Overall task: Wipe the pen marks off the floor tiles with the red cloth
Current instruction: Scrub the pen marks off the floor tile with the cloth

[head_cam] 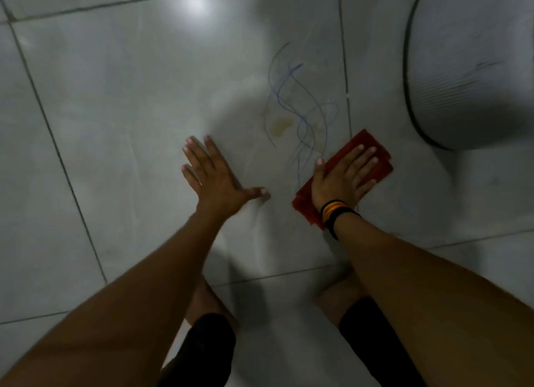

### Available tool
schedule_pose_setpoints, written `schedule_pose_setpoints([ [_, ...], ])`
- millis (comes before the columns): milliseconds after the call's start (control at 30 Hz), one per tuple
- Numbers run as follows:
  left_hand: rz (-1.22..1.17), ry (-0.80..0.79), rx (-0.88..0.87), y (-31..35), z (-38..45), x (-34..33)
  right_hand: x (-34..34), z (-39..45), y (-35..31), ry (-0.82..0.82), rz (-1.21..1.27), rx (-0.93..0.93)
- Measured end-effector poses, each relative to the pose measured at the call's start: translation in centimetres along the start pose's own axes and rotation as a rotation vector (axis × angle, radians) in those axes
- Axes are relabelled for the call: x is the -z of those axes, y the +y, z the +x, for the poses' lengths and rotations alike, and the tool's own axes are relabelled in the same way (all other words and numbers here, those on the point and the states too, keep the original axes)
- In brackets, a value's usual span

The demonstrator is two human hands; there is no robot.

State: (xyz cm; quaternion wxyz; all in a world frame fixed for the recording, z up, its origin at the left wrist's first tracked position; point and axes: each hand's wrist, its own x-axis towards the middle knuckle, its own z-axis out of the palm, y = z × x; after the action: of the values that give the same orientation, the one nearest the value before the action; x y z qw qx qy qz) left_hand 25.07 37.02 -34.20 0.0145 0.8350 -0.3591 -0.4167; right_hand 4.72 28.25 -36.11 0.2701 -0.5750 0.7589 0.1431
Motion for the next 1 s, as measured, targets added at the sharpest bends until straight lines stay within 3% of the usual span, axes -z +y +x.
schedule_pose_setpoints([
  [67,0.013,-0.018,-0.041,-0.7,2.3,0.3,-2.0,0.1,-1.0,0.131,-0.040,0.049],
  [100,0.030,-0.027,-0.057,-0.9,2.9,0.5,-2.7,-0.1,-0.9,0.172,-0.108,0.172],
  [200,0.039,-0.073,-0.079,-1.0,3.4,0.9,-5.2,-2.0,2.5,0.116,-0.365,0.776],
  [233,0.031,-0.093,-0.085,-0.9,3.2,1.3,-5.5,-3.0,4.0,0.076,-0.399,0.882],
  [267,0.024,-0.111,-0.091,-0.8,2.9,1.6,-5.5,-4.0,5.6,0.049,-0.415,0.892],
  [367,0.037,-0.098,-0.108,-0.5,2.1,3.2,-3.8,-5.1,7.1,0.033,-0.351,0.637],
  [467,0.026,-0.077,-0.094,0.2,3.4,4.2,-1.7,-1.8,3.6,0.060,-0.252,0.365],
  [567,0.008,-0.102,-0.070,0.8,5.8,4.5,0.0,3.7,-3.0,0.194,-0.183,0.246],
  [633,0.006,-0.108,-0.059,0.9,6.6,4.2,0.0,5.9,-7.2,0.281,-0.210,0.315],
  [700,0.009,-0.118,-0.053,0.7,6.9,4.2,-0.9,5.7,-9.5,0.296,-0.253,0.535],
  [767,0.034,-0.127,-0.057,0.6,6.9,4.3,-2.4,3.4,-8.6,0.215,-0.369,0.844],
  [833,0.030,-0.146,-0.032,1.0,6.9,4.7,-2.9,0.6,-4.8,0.075,-0.448,1.024],
  [900,0.031,-0.168,-0.007,1.3,6.6,5.0,-2.4,-0.8,-0.3,-0.004,-0.421,0.963],
  [1000,0.039,-0.170,0.011,1.3,6.5,5.0,0.0,1.3,1.6,0.016,-0.303,0.647],
])
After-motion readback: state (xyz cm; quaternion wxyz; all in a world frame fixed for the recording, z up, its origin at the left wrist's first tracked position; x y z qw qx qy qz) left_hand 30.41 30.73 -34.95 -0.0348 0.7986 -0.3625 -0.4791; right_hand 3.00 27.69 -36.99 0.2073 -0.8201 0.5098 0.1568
